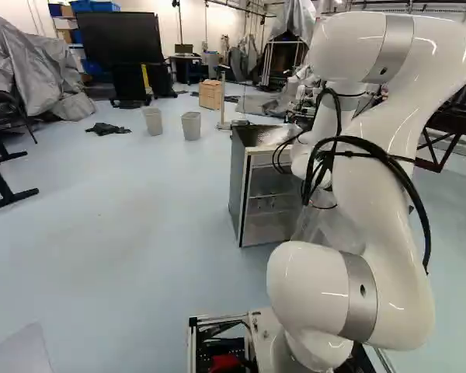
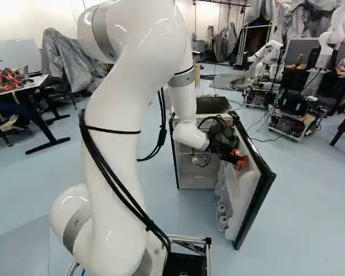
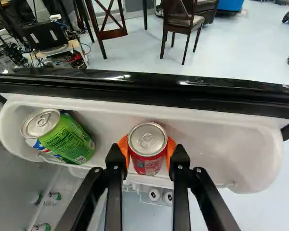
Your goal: Grab a drink from the fridge
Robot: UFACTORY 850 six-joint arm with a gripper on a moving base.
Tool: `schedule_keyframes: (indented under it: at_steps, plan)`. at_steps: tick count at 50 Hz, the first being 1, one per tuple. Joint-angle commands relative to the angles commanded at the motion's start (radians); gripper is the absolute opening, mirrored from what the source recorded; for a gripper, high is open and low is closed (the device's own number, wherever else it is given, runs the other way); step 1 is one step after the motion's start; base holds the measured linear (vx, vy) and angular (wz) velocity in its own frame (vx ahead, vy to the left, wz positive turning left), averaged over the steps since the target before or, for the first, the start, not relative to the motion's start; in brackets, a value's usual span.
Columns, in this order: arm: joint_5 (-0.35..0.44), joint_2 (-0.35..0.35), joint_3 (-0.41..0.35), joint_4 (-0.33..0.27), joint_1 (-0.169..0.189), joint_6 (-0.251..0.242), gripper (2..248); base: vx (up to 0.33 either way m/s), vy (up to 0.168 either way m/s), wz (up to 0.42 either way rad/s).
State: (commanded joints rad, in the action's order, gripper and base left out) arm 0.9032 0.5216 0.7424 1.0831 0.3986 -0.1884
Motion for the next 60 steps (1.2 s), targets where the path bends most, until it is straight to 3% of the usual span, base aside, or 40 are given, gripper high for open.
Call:
schedule_keyframes:
  at_steps: [42,56,57,60]
  plan:
    - [0.178,-0.071,-0.106,0.000,-0.097,0.000,96,0.000,0.000,0.000]
    - [0.190,-0.095,-0.142,0.000,-0.132,0.000,96,0.000,0.000,0.000]
    - [0.190,-0.096,-0.144,0.000,-0.134,0.000,86,0.000,0.000,0.000]
    - [0.190,-0.101,-0.150,0.000,-0.140,0.000,86,0.000,0.000,0.000]
